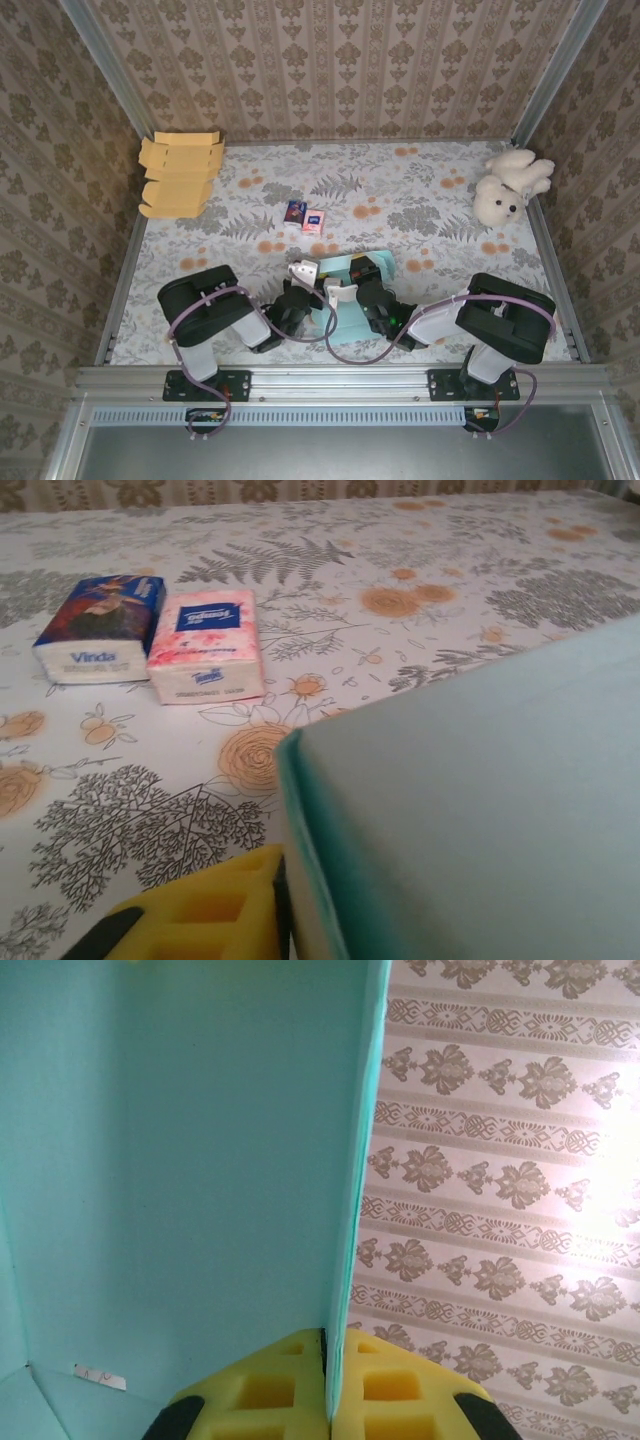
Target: Fold the paper box
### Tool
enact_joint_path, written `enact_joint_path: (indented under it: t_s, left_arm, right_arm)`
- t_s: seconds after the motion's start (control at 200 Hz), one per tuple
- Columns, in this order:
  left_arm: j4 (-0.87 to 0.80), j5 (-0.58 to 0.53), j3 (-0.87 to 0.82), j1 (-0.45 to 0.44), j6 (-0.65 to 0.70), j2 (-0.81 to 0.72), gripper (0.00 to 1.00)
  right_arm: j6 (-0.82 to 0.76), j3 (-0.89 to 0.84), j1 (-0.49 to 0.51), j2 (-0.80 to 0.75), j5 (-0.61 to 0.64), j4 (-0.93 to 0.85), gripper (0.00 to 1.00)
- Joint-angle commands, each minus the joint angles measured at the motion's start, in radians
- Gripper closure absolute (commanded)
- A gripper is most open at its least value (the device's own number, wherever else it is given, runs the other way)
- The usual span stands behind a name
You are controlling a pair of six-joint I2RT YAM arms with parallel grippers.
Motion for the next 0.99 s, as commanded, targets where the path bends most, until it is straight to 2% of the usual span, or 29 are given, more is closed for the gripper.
enact_joint_path:
  t_s: [0.0,0.28,0.375,0.45,0.525,0.635,0.745,0.875,0.99]
  left_arm:
    - [0.028,-0.207,0.004,0.011,-0.051,0.015,0.79]
    - [-0.038,-0.296,0.026,0.012,-0.089,0.006,0.94]
    - [-0.121,-0.312,0.047,0.013,-0.106,-0.023,1.00]
    - [-0.191,-0.311,0.073,0.017,-0.113,-0.044,1.00]
    - [-0.187,-0.296,0.079,0.019,-0.102,-0.045,1.00]
    - [-0.167,-0.270,0.086,0.020,-0.077,-0.033,1.00]
    - [-0.117,-0.219,0.090,0.022,-0.020,-0.006,1.00]
    - [-0.006,-0.126,0.072,0.030,0.080,0.027,1.00]
    - [0.034,-0.038,0.050,0.061,0.135,0.025,1.00]
  right_arm:
    - [0.014,-0.006,0.004,0.005,-0.010,-0.056,1.00]
    - [0.036,0.003,-0.004,0.004,-0.005,-0.081,1.00]
    - [0.046,0.006,-0.006,0.004,-0.007,-0.089,1.00]
    - [0.062,0.007,-0.006,0.000,-0.014,-0.089,1.00]
    - [0.108,0.007,-0.011,-0.022,-0.035,-0.101,1.00]
    - [0.211,0.009,-0.015,-0.103,-0.076,-0.186,0.88]
    - [0.334,0.007,-0.030,-0.225,-0.146,-0.315,0.68]
    - [0.487,-0.003,-0.054,-0.405,-0.253,-0.474,0.60]
    - [0.619,-0.002,-0.068,-0.545,-0.350,-0.627,0.58]
